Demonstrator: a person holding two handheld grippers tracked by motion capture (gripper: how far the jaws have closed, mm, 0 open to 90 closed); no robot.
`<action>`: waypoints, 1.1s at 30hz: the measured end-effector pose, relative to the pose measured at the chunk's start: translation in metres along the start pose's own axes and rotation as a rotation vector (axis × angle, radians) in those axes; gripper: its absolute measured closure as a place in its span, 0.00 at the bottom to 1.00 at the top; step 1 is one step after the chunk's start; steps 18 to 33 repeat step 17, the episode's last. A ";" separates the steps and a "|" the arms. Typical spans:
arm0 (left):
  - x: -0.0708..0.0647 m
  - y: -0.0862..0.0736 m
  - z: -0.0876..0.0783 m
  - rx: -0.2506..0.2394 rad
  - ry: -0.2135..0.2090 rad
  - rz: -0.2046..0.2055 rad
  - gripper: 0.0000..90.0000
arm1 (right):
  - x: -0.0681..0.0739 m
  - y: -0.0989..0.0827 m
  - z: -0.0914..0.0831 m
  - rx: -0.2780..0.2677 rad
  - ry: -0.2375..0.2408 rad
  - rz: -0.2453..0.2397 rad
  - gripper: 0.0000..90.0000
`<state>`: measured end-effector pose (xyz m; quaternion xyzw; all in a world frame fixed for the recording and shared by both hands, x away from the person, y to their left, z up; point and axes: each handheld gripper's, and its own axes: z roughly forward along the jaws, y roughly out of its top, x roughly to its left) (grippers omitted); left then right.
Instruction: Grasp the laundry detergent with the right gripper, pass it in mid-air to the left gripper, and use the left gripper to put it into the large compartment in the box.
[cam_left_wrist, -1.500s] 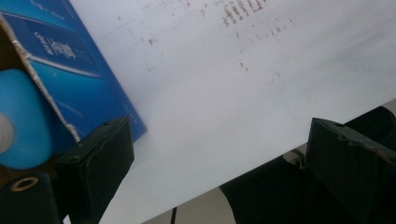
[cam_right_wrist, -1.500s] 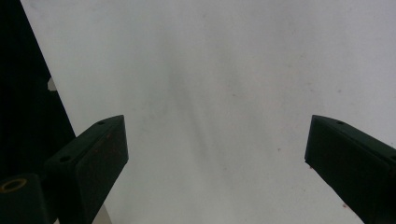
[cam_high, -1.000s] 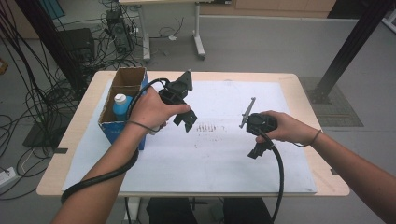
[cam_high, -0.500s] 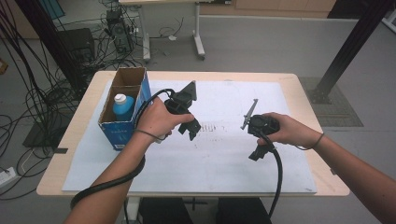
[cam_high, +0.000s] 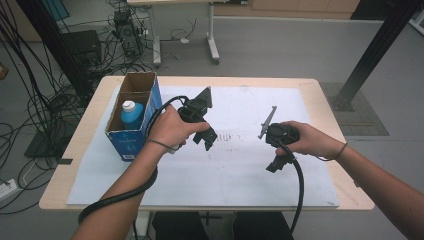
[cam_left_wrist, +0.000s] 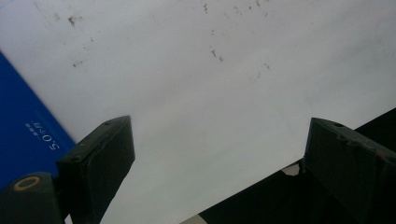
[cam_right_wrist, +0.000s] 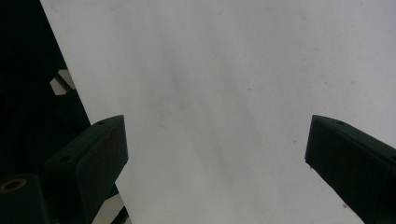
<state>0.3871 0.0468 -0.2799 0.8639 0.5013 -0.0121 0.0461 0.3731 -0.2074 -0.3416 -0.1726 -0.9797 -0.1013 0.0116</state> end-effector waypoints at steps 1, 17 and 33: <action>0.000 0.000 0.001 0.004 0.000 0.002 0.10 | 0.000 0.000 0.000 0.005 -0.001 0.001 0.06; -0.005 -0.007 -0.003 -0.012 -0.020 0.006 0.10 | 0.008 -0.003 -0.006 0.001 -0.013 0.010 0.07; -0.005 -0.007 -0.003 -0.012 -0.020 0.006 0.10 | 0.008 -0.003 -0.006 0.001 -0.013 0.010 0.07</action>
